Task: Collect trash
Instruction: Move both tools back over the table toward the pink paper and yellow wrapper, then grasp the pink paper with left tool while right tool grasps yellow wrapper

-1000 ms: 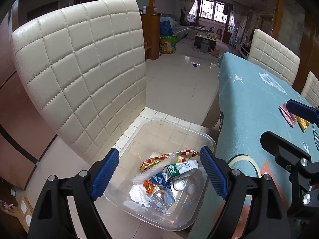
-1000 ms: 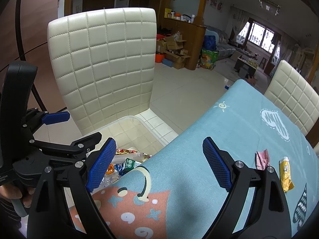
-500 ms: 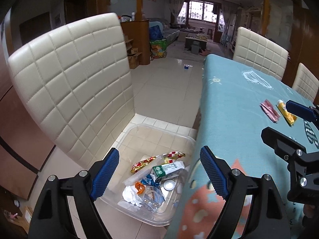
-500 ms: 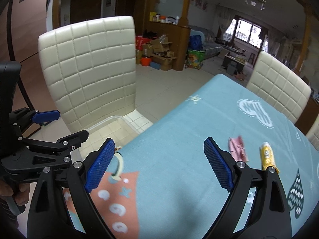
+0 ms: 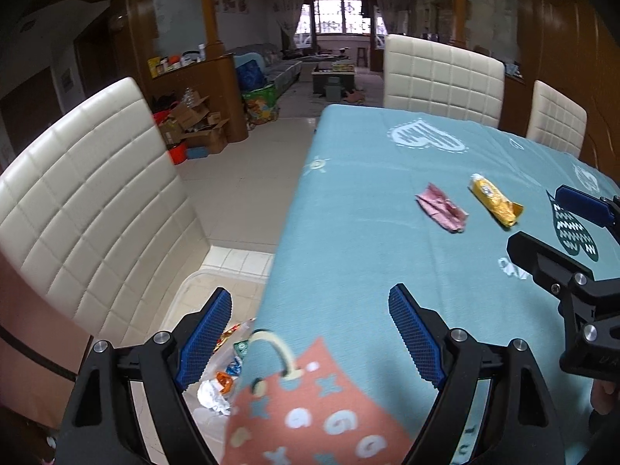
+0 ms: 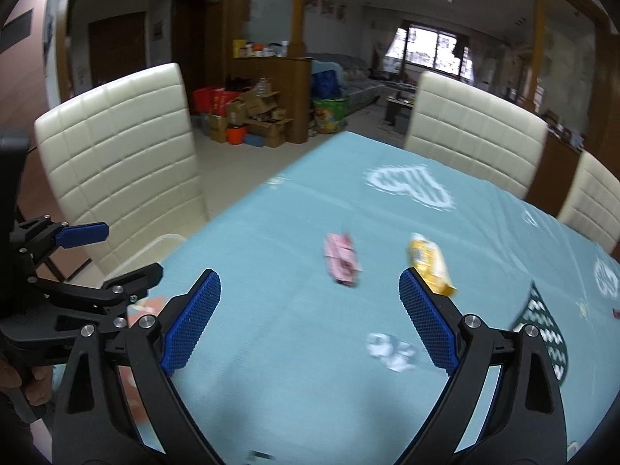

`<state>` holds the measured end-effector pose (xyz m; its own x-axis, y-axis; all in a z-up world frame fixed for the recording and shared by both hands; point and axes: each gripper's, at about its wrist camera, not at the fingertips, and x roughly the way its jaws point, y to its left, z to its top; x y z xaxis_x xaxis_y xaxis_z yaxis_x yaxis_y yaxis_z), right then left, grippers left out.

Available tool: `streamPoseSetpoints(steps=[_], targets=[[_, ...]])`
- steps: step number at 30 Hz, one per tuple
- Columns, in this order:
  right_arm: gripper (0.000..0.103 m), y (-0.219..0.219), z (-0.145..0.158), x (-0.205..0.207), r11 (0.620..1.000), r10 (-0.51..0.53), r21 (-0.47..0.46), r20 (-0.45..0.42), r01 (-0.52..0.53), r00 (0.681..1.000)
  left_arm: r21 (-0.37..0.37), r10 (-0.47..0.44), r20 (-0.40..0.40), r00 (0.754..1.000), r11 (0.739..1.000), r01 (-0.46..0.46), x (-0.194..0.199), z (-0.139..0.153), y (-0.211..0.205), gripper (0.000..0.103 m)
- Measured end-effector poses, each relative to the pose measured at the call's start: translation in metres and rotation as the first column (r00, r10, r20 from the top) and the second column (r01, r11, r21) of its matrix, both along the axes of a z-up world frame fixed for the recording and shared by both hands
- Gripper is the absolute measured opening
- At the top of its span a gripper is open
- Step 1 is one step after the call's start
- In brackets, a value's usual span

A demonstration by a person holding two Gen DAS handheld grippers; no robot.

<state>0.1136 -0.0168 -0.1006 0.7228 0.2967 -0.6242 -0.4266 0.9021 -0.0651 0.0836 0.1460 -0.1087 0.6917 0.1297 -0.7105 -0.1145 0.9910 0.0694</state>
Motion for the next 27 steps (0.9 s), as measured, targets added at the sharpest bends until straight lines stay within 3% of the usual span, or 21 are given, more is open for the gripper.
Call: streamPoseSetpoints(steps=[9, 11, 14, 21, 25, 27], targets=[[0.091, -0.059, -0.026, 0.052, 0.991, -0.134, -0.031, -0.074, 0.132, 0.988, 0.006, -0.097, -0.048, 0.994, 0.995, 0.098, 0.045, -0.007, -0.059, 0.081], [0.084, -0.065, -0.033, 0.064, 0.988, -0.149, -0.042, -0.094, 0.145, 0.984, -0.003, -0.119, -0.066, 0.991, 0.993, 0.119, 0.061, -0.013, -0.071, 0.081], [0.072, -0.072, -0.042, 0.079, 0.99, -0.14, -0.043, -0.135, 0.136, 0.981, -0.019, -0.154, -0.09, 0.984, 0.988, 0.153, 0.079, -0.022, -0.088, 0.081], [0.059, -0.081, -0.062, 0.11, 0.991, -0.132, -0.029, -0.197, 0.128, 0.972, -0.013, -0.195, -0.123, 0.973, 0.981, 0.195, 0.12, -0.036, -0.109, 0.081], [0.058, -0.079, -0.071, 0.115, 0.994, -0.109, -0.018, -0.224, 0.108, 0.968, 0.047, -0.162, -0.142, 0.977, 0.984, 0.171, 0.139, -0.045, -0.109, 0.081], [0.058, -0.075, -0.074, 0.116, 0.995, -0.099, -0.026, -0.225, 0.095, 0.969, 0.032, -0.149, -0.153, 0.977, 0.987, 0.156, 0.147, -0.05, -0.104, 0.081]])
